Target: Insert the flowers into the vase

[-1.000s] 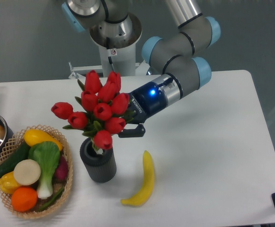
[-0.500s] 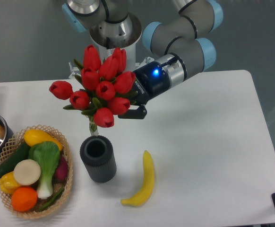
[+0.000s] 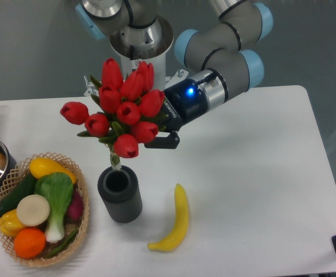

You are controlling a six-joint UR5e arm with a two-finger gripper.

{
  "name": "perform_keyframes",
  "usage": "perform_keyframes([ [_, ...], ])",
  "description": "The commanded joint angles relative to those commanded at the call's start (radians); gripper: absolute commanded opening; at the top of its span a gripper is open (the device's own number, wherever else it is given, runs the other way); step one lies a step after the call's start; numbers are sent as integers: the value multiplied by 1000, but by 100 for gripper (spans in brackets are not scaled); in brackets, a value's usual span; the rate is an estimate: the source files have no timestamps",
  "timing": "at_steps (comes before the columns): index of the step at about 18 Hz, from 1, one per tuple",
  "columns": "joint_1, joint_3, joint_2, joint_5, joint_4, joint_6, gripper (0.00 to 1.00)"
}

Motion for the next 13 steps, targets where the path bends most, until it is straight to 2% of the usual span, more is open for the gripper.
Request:
perform_keyframes([
  [13,-17,0,-54,9,15,55,25],
])
